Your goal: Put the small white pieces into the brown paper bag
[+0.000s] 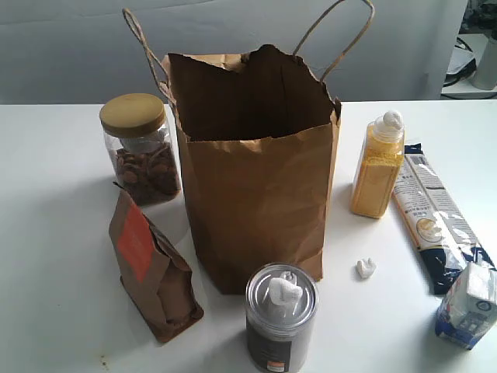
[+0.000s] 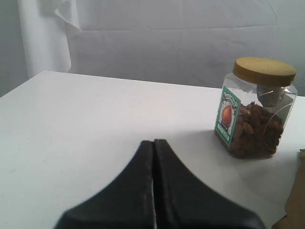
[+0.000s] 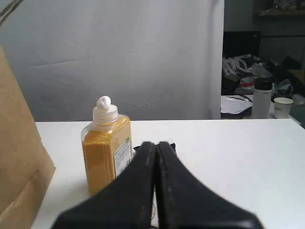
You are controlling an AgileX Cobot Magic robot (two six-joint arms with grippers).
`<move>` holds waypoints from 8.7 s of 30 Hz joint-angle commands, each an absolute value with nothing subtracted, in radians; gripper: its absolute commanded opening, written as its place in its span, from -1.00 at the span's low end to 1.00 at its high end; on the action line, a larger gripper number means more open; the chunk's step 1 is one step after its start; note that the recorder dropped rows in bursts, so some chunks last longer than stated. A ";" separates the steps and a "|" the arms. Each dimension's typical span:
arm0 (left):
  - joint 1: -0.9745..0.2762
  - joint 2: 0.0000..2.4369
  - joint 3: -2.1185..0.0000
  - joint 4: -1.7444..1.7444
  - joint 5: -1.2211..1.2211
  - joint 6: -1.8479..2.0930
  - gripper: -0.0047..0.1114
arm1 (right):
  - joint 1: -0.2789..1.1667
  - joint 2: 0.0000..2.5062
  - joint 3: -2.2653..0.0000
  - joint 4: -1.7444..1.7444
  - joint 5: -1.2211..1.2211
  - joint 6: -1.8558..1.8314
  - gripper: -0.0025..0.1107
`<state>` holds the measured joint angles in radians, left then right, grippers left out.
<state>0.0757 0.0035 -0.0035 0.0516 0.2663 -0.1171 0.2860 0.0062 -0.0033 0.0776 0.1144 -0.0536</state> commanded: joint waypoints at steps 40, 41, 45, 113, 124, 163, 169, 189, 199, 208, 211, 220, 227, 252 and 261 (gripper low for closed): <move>0.068 0.000 0.000 0.044 0.266 -0.120 -0.92 | 0.678 1.454 -0.858 -0.173 0.680 0.352 -0.21; 0.068 0.000 0.000 0.044 0.266 -0.120 -0.92 | 0.678 1.480 -0.858 -0.173 0.671 0.362 -0.11; 0.068 0.000 0.000 0.044 0.266 -0.120 -0.92 | 0.678 1.593 -0.858 -0.166 0.596 0.375 -0.03; 0.068 0.000 0.000 0.044 0.266 -0.120 -0.92 | 0.891 0.928 -0.671 -0.073 0.448 0.371 -0.96; 0.068 0.000 0.000 0.044 0.266 -0.120 -0.92 | 0.958 1.013 -0.866 -0.086 0.266 0.367 -0.96; 0.068 0.000 0.000 0.044 0.266 -0.122 -0.92 | 1.071 1.424 -1.356 -0.281 0.600 0.426 -0.96; 0.068 0.000 0.000 0.044 0.266 -0.122 -0.92 | 1.146 1.265 -1.127 -0.246 0.571 0.527 -0.96; 0.068 0.000 0.000 0.044 0.266 -0.120 -0.92 | 1.177 1.180 -0.776 0.052 0.603 0.298 0.01; 0.068 0.000 0.000 0.044 0.266 -0.120 -0.92 | 1.177 1.326 -0.759 0.009 0.546 0.298 0.01; 0.068 0.000 0.000 0.044 0.266 -0.120 -0.92 | 1.177 1.389 -0.759 0.000 0.487 0.298 0.01; 0.068 0.000 0.000 0.044 0.266 -0.120 -0.92 | 1.177 1.389 -0.759 0.000 0.488 0.298 0.00; 0.068 0.000 0.000 0.044 0.266 -0.120 -0.92 | 1.177 1.389 -0.759 0.000 0.511 0.304 -0.76; 0.068 0.000 0.000 0.044 0.266 -0.120 -0.92 | 1.177 1.349 -0.759 0.013 0.513 0.322 -0.96; 0.068 0.000 0.000 0.044 0.266 -0.120 -0.92 | 1.016 1.150 -1.079 -0.123 0.501 0.309 -0.96; 0.068 0.000 0.000 0.044 0.266 -0.120 -0.92 | 0.997 1.406 -1.209 -0.180 0.474 0.287 -0.71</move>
